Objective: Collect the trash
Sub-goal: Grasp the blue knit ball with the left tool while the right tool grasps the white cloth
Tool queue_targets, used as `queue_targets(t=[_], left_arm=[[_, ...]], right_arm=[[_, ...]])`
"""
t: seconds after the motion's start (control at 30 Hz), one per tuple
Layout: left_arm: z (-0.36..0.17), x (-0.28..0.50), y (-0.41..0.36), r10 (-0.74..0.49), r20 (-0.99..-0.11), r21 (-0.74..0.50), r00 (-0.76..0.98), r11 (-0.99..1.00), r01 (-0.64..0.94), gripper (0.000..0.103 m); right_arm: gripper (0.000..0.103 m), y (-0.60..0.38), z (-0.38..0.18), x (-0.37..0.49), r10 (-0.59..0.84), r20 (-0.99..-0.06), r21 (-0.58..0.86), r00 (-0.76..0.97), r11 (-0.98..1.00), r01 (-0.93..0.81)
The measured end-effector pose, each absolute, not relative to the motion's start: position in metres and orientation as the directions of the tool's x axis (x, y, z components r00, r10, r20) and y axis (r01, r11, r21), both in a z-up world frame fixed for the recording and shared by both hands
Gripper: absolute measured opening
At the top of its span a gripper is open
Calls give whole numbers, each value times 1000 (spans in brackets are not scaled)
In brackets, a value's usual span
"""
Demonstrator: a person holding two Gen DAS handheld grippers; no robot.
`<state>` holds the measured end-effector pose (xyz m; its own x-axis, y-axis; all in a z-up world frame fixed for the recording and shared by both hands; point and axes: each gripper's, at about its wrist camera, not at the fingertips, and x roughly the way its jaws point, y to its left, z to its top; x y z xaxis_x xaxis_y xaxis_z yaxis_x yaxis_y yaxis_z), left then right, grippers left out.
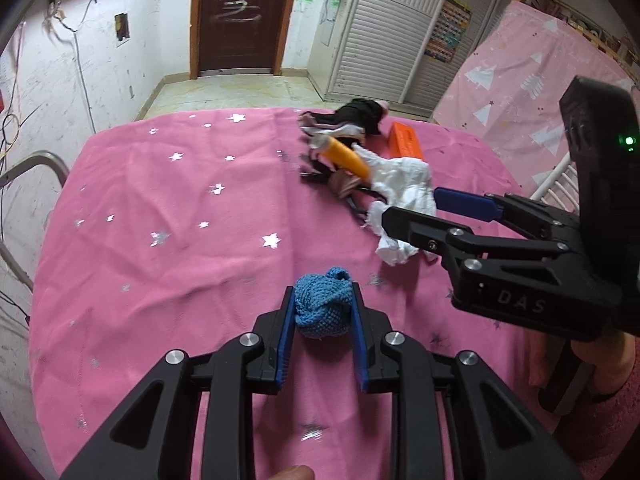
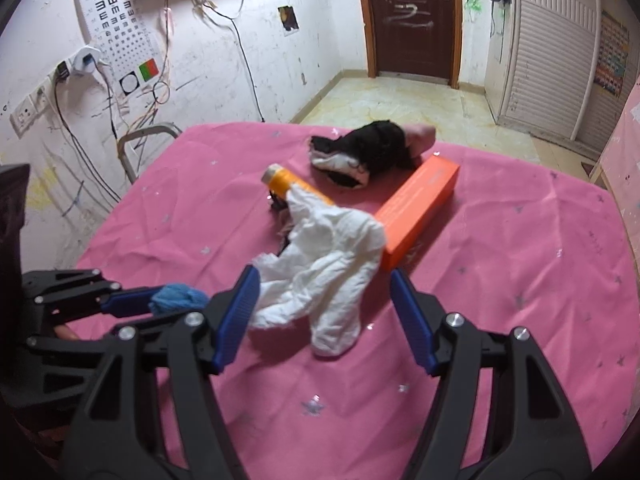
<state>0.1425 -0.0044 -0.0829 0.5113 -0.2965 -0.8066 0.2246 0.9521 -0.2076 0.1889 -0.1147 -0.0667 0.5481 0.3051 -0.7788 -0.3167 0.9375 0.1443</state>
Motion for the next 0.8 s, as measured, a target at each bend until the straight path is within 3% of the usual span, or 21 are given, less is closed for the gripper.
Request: queue_targets(t=[0.1,0.3,0.8], left_arm=[[-83,142,3,-297,-804,-213,515,953,216,17],[-83,141,8,-295,-802,-217,519,954,206,17],[-54,134,-20,-246,-786,-144,567,965,219,17]], right_arm=[[42,-109,-71,190,292,-790,130,539,939,-318],[20,-108,-71,189,265,-790,106,553,947,-303],[18,-145,-34,165,311,-696,146,647,944,-296]])
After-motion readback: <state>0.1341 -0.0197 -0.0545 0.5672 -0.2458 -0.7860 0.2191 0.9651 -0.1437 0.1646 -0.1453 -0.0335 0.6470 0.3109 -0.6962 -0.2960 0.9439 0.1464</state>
